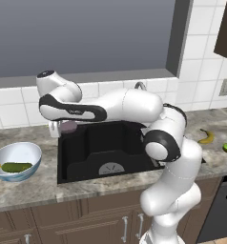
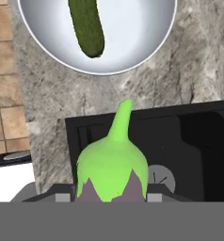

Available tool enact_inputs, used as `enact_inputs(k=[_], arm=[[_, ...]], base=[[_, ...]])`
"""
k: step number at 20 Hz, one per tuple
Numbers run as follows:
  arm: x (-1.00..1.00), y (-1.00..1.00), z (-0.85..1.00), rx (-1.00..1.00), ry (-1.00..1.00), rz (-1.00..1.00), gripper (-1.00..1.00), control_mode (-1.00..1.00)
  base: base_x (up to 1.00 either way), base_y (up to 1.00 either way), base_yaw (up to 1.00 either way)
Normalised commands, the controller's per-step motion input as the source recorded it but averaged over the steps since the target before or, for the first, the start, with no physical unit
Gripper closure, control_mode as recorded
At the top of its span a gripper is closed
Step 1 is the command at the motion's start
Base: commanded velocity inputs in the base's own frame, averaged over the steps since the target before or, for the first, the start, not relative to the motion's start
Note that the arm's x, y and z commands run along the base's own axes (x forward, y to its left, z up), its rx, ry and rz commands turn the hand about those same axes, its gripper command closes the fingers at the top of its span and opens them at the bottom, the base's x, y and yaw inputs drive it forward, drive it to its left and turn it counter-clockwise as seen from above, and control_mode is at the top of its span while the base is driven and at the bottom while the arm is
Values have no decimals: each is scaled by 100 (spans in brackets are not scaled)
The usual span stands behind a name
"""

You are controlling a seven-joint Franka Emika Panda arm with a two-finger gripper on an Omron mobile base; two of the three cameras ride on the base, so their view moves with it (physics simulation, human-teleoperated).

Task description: There is a mixed pile of frozen fruits and vegetables on the counter. Locate all the frozen vegetables and place the items in a bowl on the counter. Take all the frozen fruits and defrost them in a running sink.

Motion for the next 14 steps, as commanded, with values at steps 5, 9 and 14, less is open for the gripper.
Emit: enact_inputs(k=[5, 9, 14], arm=[[0, 29, 0, 0, -2, 8, 100, -100], [0, 28, 0, 0, -3, 7, 100, -100], [1, 32, 0, 0, -1, 6, 100, -100]], base=[[0, 0, 0], [0, 0, 0], [0, 0, 0]])
